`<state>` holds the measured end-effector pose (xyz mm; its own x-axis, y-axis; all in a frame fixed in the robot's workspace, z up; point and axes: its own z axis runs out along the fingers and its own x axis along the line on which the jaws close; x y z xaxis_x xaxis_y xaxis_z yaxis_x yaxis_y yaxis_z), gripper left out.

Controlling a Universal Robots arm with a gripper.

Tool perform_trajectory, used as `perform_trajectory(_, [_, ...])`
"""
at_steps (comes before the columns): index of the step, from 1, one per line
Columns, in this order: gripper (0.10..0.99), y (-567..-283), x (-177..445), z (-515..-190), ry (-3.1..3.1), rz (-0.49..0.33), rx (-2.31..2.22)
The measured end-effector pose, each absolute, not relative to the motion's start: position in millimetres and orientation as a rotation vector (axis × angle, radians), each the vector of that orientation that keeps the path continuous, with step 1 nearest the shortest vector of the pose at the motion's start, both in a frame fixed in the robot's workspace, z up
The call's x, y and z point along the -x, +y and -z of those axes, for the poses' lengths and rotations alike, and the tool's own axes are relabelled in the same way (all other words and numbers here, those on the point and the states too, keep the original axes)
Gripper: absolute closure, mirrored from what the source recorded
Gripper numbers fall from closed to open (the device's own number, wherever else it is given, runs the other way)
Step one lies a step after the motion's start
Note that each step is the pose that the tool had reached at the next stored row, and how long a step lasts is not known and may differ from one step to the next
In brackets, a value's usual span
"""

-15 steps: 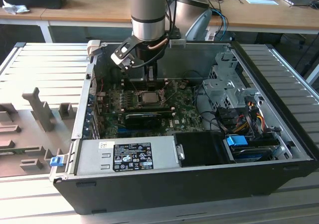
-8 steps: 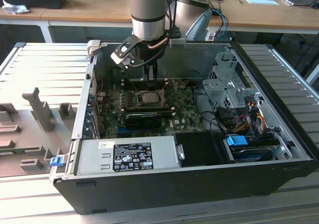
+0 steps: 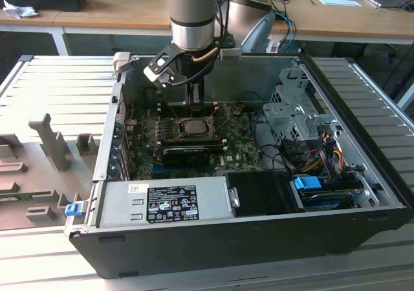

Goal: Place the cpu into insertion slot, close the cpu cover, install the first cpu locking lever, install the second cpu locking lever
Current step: 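Close the cpu cover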

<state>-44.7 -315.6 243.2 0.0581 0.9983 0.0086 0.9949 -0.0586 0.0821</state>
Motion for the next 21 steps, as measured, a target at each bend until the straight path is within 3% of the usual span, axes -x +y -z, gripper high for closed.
perform_trajectory(21, [0.980,-314.0,44.7,-251.7,2.115,-0.090,-2.242])
